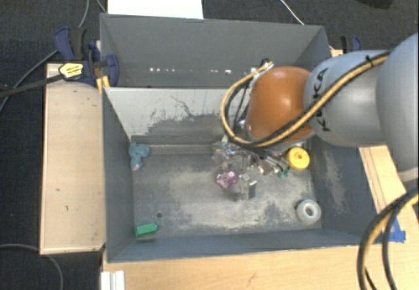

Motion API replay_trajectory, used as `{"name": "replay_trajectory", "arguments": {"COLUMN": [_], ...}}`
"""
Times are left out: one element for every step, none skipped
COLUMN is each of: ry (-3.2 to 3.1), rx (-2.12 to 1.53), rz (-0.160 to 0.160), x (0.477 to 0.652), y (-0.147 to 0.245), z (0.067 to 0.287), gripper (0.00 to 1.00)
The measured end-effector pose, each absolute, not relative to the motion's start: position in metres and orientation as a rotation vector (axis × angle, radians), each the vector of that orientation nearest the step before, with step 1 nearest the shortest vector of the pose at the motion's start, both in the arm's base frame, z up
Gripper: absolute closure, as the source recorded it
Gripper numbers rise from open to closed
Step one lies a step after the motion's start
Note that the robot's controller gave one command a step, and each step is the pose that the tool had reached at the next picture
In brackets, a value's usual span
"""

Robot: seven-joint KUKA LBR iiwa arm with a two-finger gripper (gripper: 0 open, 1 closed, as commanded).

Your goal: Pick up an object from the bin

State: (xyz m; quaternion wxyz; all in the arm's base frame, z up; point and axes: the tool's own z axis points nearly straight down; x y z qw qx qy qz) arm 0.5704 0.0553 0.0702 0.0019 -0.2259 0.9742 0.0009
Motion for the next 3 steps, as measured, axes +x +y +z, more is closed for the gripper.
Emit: {"name": "replay_trajectory", "arguments": {"ry": [2.911, 2.911, 2.912], "rx": [-1.176, -1.177, -1.175], "rz": [0.004, 0.004, 0.005], "x": [0.5746, 0.5746, 0.5743], "y": [0.0540, 0.0541, 0.0541], "z": [0.0708, 0.0707, 0.0721], "gripper": [1.00, 1.00, 1.00]}}
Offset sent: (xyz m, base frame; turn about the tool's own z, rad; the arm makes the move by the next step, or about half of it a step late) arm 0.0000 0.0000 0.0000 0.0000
